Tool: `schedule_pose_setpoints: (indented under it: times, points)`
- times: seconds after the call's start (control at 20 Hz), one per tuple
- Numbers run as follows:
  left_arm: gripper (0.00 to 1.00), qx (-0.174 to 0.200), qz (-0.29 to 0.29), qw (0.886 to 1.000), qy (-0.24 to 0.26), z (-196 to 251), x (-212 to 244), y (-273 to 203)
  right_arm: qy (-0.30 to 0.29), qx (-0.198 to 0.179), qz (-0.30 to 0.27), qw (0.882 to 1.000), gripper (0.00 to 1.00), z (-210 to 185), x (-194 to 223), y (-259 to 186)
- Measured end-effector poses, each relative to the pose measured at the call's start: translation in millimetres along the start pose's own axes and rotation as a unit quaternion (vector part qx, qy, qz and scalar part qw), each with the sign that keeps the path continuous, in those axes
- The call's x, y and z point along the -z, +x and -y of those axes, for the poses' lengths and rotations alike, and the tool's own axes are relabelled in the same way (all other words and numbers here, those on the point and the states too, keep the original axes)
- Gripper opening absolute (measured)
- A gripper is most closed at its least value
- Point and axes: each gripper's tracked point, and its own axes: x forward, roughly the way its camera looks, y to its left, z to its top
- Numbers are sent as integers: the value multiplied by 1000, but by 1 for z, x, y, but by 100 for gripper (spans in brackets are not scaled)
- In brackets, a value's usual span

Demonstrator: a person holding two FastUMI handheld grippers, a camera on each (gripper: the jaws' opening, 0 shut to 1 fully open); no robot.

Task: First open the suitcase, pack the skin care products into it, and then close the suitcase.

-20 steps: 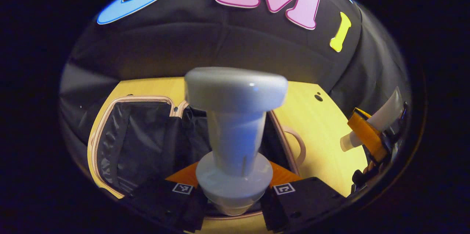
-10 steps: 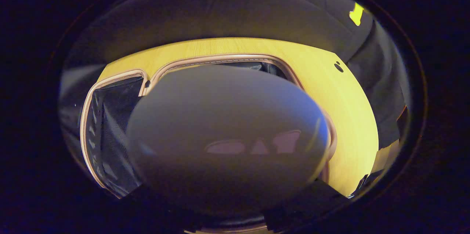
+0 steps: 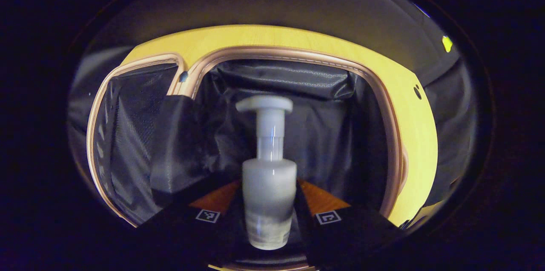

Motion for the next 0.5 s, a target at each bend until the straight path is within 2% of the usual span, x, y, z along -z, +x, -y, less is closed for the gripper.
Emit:
schedule_pose_setpoints:
  times: [0.1, 0.25, 0.3, 0.35, 0.5]
  points:
    - [72, 3, 21, 1000, -19, -4, 1, -14, -2, 3, -3, 1000, 35, -3, 1, 7]
    - [75, -14, 105, 994, -20, -20, -10, -60, 8, 7, -22, 1000, 35, -10, 10, 20]
    - [82, -22, 135, 990, -14, -28, -12, -81, 10, 9, -31, 999, 35, -12, 15, 25]
    - [77, -32, 166, 986, -8, -37, -15, -103, 11, 12, -43, 999, 35, -14, 20, 30]
    - [80, -55, 244, 968, -1, -55, -6, -163, 26, 27, -78, 996, 35, -20, 38, 48]
